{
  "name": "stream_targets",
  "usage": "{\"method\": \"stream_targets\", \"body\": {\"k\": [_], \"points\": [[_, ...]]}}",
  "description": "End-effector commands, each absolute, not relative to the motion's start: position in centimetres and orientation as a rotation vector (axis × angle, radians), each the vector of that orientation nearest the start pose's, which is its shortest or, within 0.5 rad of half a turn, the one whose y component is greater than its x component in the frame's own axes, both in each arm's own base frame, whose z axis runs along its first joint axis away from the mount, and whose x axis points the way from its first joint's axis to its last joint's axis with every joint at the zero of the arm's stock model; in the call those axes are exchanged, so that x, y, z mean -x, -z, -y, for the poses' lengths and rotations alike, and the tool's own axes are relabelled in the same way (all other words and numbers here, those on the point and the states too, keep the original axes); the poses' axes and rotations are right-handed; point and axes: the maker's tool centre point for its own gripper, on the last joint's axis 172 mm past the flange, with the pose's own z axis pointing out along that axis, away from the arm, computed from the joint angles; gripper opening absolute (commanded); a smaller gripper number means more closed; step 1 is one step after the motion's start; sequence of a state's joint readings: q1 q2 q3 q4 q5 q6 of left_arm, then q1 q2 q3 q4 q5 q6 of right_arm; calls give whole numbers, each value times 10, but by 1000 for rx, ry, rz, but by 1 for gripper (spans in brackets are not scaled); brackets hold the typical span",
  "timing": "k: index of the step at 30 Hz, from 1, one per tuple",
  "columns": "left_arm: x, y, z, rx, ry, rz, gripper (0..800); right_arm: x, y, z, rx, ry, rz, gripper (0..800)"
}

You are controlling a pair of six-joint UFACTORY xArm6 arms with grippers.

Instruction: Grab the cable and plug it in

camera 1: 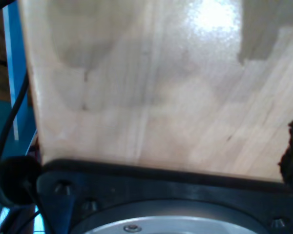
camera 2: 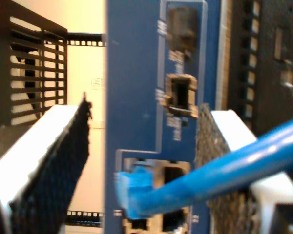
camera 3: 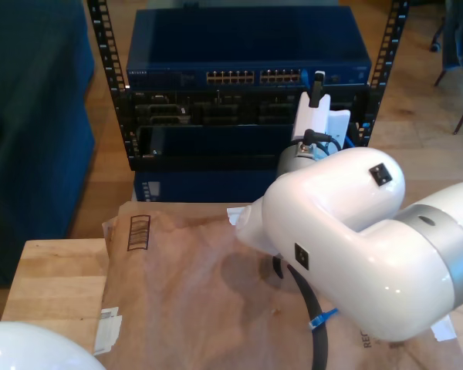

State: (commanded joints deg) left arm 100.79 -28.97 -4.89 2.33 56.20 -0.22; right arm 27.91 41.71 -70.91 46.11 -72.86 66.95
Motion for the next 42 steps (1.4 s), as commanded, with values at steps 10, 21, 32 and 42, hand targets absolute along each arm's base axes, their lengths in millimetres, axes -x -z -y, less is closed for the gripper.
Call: {"method": "stream_targets", "body": {"k": [10, 21, 32, 42], "points": [[32, -23, -128, -1832, 391, -2161, 800, -665, -270, -135, 1086, 1421, -1348, 303], [32, -23, -128, -1832, 391, -2161, 800, -672, -280, -141, 1057, 1408, -1339, 3], [32, -23, -128, -1832, 391, -2161, 800, -668, -270, -139, 1104, 1387, -1360, 303], [32, -22, -127, -1831, 392, -2160, 800, -600, -251, -147, 1386, 1126, -1472, 537]]}}
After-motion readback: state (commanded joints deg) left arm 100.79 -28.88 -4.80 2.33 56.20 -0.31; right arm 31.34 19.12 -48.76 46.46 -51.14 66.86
